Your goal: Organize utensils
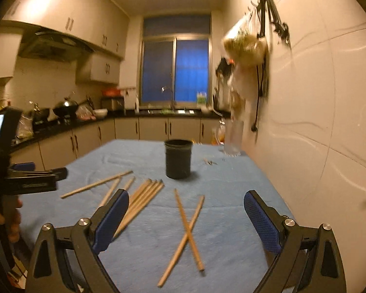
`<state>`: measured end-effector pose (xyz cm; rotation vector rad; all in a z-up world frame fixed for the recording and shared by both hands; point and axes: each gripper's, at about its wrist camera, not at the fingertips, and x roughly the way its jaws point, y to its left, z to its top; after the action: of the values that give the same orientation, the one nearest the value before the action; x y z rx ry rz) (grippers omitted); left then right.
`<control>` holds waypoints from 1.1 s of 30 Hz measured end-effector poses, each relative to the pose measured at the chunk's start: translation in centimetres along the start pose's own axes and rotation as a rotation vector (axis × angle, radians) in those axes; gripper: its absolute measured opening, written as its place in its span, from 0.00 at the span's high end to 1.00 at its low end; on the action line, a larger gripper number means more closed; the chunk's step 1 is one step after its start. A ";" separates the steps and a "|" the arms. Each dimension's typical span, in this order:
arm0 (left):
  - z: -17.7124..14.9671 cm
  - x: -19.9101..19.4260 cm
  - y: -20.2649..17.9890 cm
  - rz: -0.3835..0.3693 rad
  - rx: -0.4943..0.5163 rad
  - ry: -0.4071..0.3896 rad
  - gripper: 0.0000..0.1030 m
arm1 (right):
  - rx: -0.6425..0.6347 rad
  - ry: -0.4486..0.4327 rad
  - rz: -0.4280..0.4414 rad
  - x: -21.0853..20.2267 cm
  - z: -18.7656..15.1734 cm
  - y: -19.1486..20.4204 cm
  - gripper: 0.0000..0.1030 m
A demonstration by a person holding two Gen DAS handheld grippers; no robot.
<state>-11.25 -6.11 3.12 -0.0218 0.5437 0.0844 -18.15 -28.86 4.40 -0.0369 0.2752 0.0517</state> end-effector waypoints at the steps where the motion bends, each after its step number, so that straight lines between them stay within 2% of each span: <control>1: -0.2 -0.3 0.0 -0.001 -0.004 -0.008 0.00 | 0.013 -0.008 0.010 -0.5 -0.1 0.0 0.06; 4: -0.6 -1.1 0.3 -0.006 -0.020 -0.023 0.00 | 0.047 -0.020 0.035 -1.3 -0.7 0.0 0.06; 11: -1.6 -1.8 0.3 -0.012 -0.026 -0.022 0.00 | 0.067 0.015 0.013 -2.1 -1.5 -0.3 0.06; 33: -2.9 -3.4 0.0 -0.017 -0.033 -0.048 0.00 | 0.067 -0.003 -0.005 -3.2 -1.7 -0.6 0.06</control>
<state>-15.67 -6.46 2.44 -0.0561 0.4938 0.0770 -21.61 -29.67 3.68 0.0295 0.2740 0.0377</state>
